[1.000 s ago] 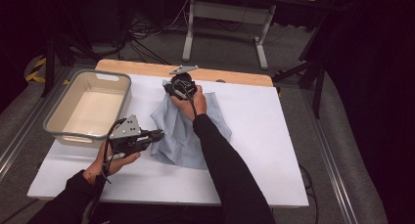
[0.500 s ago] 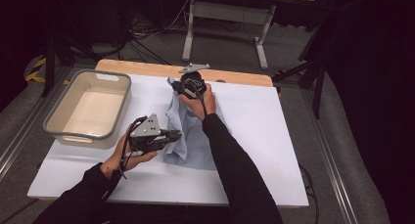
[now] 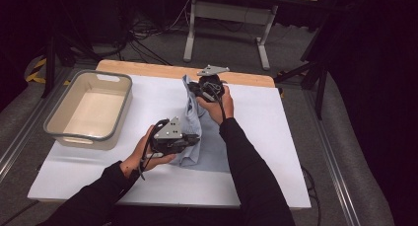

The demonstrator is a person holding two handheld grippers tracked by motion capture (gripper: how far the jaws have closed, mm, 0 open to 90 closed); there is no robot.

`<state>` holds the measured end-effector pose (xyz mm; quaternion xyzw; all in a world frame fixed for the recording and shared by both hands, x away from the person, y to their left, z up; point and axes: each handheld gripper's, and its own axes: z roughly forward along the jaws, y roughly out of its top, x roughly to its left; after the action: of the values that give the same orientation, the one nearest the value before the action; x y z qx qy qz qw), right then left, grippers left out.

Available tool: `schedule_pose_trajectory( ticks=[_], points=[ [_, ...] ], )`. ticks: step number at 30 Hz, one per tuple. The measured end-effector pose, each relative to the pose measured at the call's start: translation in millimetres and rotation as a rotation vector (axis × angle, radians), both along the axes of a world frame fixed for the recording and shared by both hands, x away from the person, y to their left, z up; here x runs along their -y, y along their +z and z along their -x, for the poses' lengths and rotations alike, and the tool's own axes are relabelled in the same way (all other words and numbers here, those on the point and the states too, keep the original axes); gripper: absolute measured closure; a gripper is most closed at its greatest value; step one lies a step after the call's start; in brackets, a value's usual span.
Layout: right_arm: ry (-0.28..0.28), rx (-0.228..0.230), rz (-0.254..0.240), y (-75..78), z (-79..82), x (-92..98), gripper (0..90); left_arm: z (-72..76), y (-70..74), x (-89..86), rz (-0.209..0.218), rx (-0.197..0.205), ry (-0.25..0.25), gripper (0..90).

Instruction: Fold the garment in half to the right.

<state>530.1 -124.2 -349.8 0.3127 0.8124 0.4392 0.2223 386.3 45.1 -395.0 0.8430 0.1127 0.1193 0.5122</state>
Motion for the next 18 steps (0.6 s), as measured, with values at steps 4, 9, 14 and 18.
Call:
schedule_pose_trajectory(
  ticks=[4, 9, 14, 18],
  points=[
    [-0.017, -0.001, 0.012, -0.6, 2.0, 13.0, 84.9, -1.2, -2.3, 11.9, -0.018, 0.001, -0.007, 83.9],
    [-0.044, -0.003, 0.035, -3.8, 3.5, 28.8, 84.8, -1.4, -5.2, 32.0, -0.054, 0.005, -0.01, 83.7],
    [-0.07, -0.001, 0.039, -5.9, 4.6, 41.8, 84.6, -4.0, -8.7, 45.9, -0.081, 0.007, -0.015, 83.6],
    [-0.086, 0.001, 0.051, -9.6, 4.9, 50.7, 84.2, -4.4, -11.3, 54.4, -0.09, 0.018, -0.016, 80.9]
  ],
)
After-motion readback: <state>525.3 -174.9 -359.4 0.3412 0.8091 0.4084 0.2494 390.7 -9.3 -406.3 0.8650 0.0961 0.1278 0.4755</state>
